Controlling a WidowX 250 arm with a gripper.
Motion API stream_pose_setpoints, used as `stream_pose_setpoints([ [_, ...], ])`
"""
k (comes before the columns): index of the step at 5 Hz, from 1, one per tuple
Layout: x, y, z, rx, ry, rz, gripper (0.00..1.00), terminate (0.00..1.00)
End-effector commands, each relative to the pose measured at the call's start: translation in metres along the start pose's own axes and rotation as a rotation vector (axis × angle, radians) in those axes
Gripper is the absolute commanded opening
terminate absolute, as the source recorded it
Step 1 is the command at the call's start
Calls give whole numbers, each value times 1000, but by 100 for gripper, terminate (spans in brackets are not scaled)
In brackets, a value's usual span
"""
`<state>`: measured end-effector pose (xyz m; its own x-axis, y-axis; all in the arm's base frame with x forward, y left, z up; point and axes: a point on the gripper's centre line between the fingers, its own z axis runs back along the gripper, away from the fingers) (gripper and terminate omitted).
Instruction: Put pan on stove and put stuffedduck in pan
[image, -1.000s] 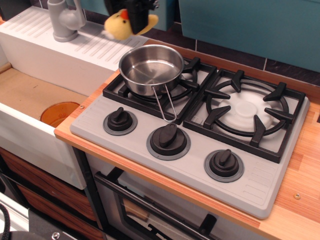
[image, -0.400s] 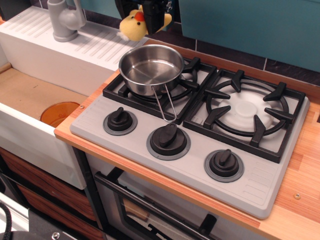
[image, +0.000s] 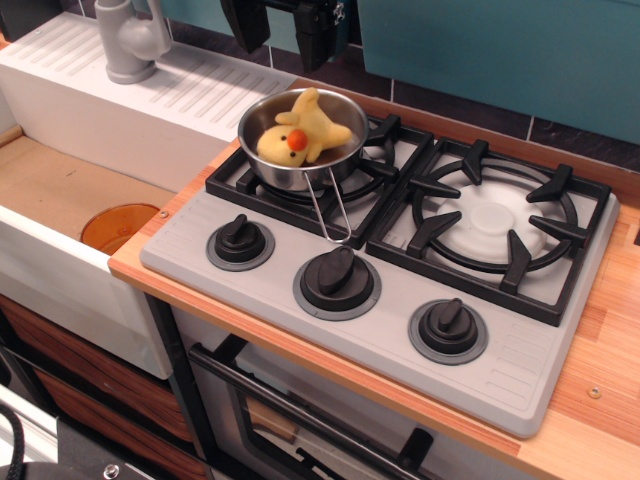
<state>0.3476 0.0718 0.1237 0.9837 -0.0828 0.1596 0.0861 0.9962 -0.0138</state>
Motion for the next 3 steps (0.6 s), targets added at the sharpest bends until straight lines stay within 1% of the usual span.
stream_pose_setpoints([
  [1, 8, -19, 25, 40, -61, 9, 100, 0],
  [3, 5, -36, 36, 67, -78, 38, 100, 0],
])
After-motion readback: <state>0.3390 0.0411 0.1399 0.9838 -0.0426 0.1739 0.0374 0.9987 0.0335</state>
